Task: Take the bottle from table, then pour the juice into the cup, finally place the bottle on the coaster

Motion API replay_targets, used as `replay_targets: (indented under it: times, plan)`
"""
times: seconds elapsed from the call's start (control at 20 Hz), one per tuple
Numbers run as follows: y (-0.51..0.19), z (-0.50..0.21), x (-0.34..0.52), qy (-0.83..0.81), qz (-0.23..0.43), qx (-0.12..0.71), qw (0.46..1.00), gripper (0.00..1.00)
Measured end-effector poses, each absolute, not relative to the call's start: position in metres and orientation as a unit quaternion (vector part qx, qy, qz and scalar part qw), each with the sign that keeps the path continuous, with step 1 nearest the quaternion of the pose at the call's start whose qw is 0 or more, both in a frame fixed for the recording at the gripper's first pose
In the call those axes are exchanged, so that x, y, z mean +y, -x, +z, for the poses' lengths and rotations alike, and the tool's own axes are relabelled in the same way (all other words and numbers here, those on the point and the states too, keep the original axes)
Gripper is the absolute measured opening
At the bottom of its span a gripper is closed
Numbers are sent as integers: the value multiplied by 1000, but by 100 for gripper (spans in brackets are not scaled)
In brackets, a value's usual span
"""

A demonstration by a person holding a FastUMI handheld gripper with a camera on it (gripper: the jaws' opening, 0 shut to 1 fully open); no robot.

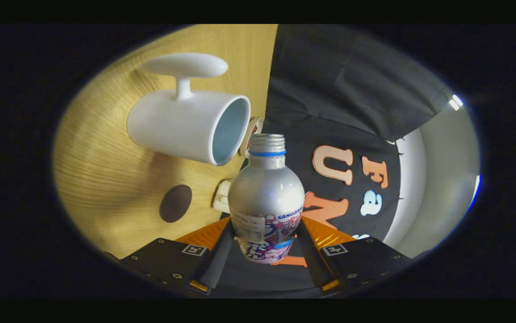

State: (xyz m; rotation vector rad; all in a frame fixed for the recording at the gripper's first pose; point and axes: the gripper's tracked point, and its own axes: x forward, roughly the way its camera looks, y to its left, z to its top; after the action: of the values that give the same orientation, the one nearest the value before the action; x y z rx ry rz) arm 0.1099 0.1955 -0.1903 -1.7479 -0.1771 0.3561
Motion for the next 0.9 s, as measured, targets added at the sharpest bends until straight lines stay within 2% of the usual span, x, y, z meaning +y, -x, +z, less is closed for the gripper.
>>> replay_targets:
  times: [0.3,0.5,0.9]
  plan:
    - [-109,-204,190,652,198,-6,731,78]
    - [-121,-215,185,512,222,58,828,78]
    - [-145,-199,175,310,205,99,923,78]
